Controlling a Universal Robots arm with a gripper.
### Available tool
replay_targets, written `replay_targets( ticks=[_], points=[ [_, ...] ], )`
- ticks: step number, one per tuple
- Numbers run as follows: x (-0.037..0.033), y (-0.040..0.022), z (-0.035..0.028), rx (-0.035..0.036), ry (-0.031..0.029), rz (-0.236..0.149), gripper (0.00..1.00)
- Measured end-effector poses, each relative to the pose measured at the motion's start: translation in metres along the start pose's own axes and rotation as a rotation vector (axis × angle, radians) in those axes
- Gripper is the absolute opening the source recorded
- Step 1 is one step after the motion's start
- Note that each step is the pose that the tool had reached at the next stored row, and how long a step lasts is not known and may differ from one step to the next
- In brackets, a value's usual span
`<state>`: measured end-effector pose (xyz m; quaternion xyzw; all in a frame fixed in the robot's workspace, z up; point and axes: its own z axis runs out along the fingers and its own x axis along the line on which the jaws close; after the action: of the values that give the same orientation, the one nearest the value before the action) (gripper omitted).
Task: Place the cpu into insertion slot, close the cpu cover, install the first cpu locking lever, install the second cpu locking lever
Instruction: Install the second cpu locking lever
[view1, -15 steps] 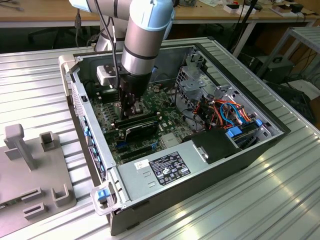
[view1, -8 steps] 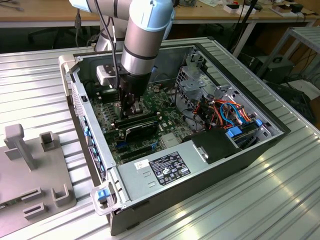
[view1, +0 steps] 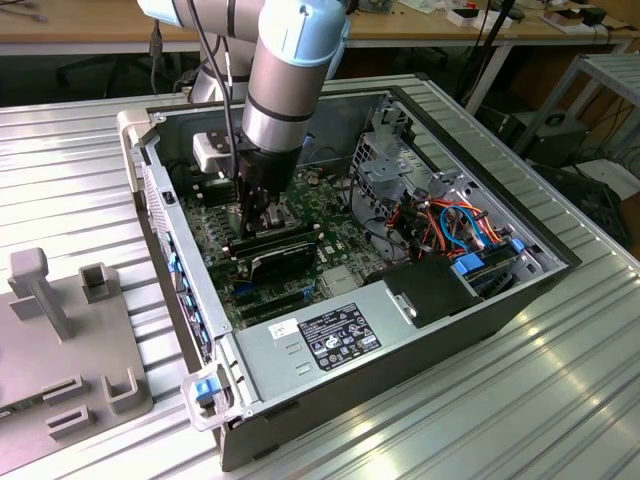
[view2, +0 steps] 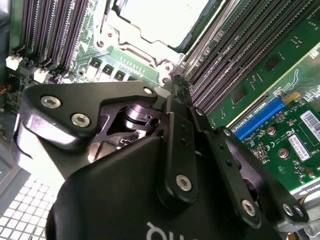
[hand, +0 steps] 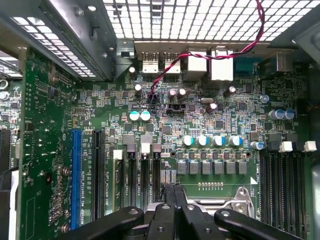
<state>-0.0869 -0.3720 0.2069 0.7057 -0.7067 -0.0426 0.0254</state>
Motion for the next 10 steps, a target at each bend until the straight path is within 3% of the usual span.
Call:
replay_targets(
  ticks=[10],
  points=[
    [-0.0001,-0.0002,0.0029,0.0,-0.0065,-0.001,0.11]
  ],
)
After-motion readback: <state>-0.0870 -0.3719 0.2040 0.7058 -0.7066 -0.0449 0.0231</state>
